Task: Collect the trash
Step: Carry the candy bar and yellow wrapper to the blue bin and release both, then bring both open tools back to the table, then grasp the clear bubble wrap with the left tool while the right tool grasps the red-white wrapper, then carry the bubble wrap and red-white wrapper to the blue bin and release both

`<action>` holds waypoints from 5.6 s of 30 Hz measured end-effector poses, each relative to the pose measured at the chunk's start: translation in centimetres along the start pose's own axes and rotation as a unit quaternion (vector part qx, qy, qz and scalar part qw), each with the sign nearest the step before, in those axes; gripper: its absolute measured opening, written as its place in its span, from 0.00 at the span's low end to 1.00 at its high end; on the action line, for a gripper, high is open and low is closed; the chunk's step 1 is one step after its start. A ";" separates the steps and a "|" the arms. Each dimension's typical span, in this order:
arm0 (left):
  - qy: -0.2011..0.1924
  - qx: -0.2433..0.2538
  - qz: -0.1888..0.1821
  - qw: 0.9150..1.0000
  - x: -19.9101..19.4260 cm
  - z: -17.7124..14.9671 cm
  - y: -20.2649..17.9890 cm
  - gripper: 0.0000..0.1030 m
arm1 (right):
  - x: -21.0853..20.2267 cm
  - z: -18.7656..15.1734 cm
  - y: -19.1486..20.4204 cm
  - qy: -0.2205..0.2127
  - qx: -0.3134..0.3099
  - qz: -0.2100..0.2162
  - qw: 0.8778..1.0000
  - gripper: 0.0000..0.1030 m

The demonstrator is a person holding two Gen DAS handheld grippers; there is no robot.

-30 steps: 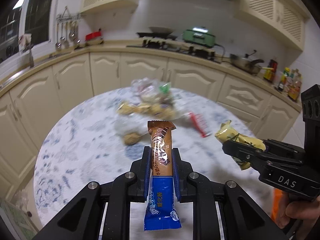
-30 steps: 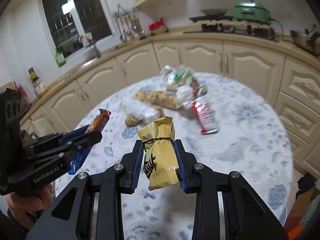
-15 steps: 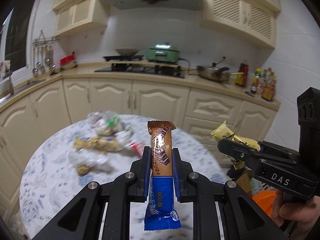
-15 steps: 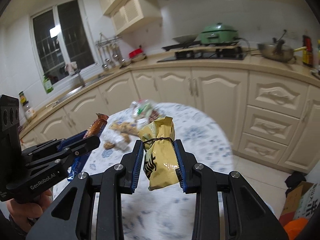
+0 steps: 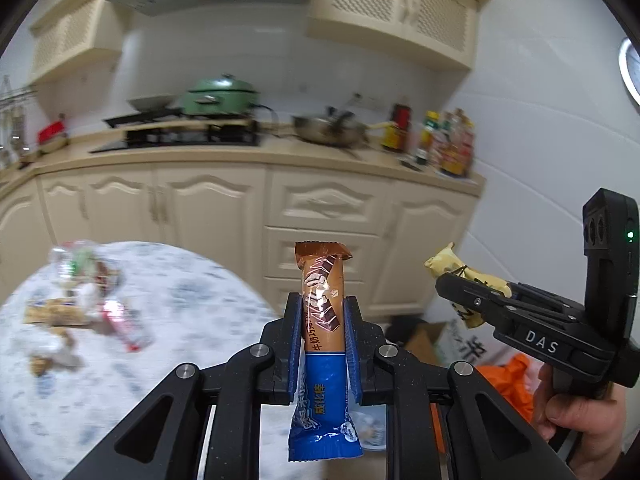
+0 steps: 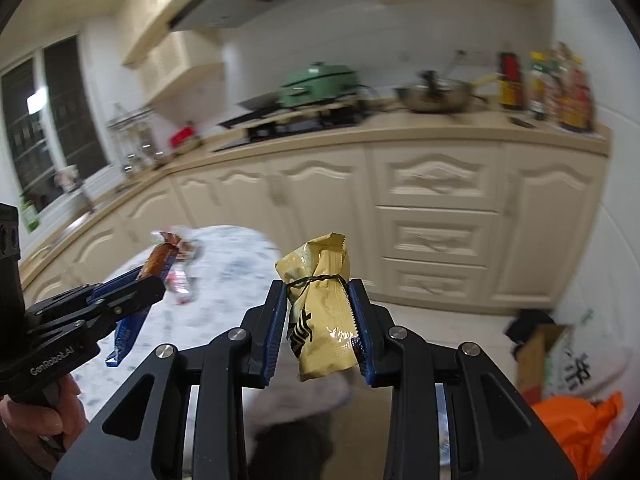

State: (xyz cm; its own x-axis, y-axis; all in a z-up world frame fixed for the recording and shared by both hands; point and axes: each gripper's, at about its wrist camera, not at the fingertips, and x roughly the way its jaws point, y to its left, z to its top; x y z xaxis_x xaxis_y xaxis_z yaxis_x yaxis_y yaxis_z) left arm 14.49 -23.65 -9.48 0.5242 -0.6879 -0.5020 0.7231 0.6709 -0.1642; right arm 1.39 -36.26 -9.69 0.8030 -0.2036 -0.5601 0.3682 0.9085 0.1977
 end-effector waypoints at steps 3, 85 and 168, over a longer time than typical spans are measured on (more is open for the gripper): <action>0.018 0.004 -0.024 1.000 2.3 0.4 -1.7 0.15 | -0.7 -0.7 -3.6 0.005 0.021 -0.032 0.999 0.31; -0.047 -0.031 0.059 0.997 -8.2 0.3 2.3 0.99 | 4.2 0.3 1.7 0.037 0.046 -0.020 0.998 1.00; 0.075 -0.131 0.166 0.974 -0.4 1.0 30.3 0.30 | 25.6 -1.9 21.7 0.218 -0.094 0.109 0.965 0.23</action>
State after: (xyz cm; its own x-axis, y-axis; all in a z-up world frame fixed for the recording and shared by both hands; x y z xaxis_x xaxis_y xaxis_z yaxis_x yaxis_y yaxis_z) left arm 36.62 -3.29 -13.42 0.6242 -0.3853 -0.6796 0.3740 0.9111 -0.1730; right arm 29.05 -21.02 -21.26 0.5627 0.1358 -0.8154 0.0883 0.9709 0.2226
